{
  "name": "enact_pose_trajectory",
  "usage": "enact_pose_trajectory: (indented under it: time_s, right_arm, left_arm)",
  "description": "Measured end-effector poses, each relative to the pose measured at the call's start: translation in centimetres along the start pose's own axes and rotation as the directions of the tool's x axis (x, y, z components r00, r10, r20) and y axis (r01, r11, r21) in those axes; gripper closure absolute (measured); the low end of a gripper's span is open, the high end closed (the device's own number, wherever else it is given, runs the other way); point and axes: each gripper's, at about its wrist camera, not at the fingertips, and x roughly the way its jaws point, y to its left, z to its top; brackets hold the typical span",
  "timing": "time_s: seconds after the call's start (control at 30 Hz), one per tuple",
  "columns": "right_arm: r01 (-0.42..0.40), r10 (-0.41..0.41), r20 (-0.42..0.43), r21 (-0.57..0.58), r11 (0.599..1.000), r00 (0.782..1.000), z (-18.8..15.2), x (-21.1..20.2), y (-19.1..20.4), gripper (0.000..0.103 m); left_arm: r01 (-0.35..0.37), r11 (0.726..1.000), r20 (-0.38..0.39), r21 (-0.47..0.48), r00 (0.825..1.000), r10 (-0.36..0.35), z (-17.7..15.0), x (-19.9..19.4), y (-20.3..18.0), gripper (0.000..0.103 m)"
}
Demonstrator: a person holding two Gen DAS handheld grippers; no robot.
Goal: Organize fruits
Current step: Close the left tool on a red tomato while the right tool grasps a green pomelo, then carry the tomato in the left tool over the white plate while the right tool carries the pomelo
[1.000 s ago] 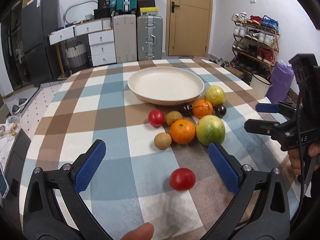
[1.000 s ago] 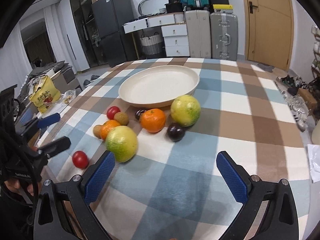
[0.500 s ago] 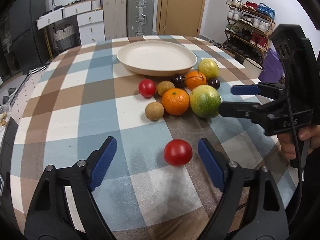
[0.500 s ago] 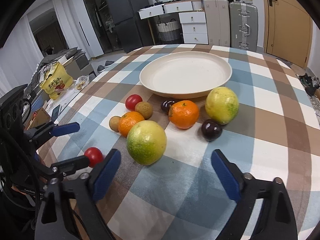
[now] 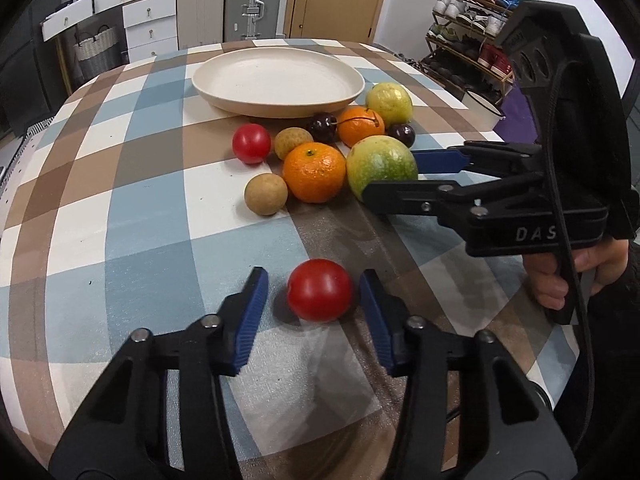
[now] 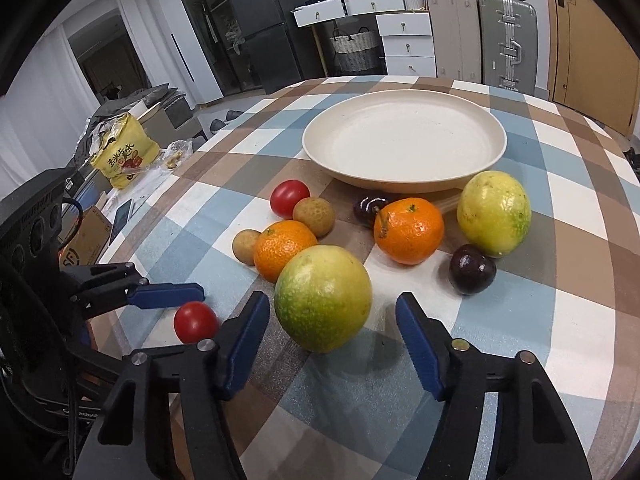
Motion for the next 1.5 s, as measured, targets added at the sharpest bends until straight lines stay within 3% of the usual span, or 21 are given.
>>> enact_pose_trajectory:
  time_s: [0.07, 0.2, 0.4, 0.67, 1.07, 1.5]
  right_arm:
    - [-0.008, 0.008, -0.004, 0.001, 1.000, 1.000, 0.1, 0.3, 0.0, 0.040]
    - [-0.027, 0.027, -0.006, 0.013, 1.000, 1.000, 0.2, 0.5, 0.0, 0.053]
    - [-0.063, 0.062, 0.002, 0.026, 0.998, 0.998, -0.2, 0.0, -0.2, 0.054]
    - [-0.061, 0.057, 0.076, 0.057, 0.996, 0.995, -0.4, -2.9, -1.3, 0.054]
    - [-0.054, 0.037, 0.183, 0.087, 0.995, 0.982, 1.9, -7.3, -3.4, 0.054]
    - [-0.042, 0.018, 0.193, 0.118, 0.992, 0.981, 4.4, -6.5, -5.2, 0.054]
  left_arm:
    - [0.002, 1.000, -0.004, 0.004, 1.000, -0.002, 0.1, 0.0, 0.0, 0.074]
    - [0.015, 1.000, -0.002, -0.008, 1.000, -0.015, 0.2, -0.2, 0.1, 0.074]
    - [0.005, 1.000, 0.049, -0.026, 0.999, -0.004, 1.4, -1.2, 0.3, 0.074]
    - [-0.010, 0.998, 0.097, -0.055, 0.995, 0.016, 4.3, -1.7, 0.9, 0.074]
    - [-0.022, 0.999, 0.155, -0.045, 0.987, 0.029, 8.4, -1.6, 0.7, 0.074]
    - [-0.038, 0.999, 0.171, -0.024, 0.984, 0.041, 12.8, 0.6, 1.7, 0.074]
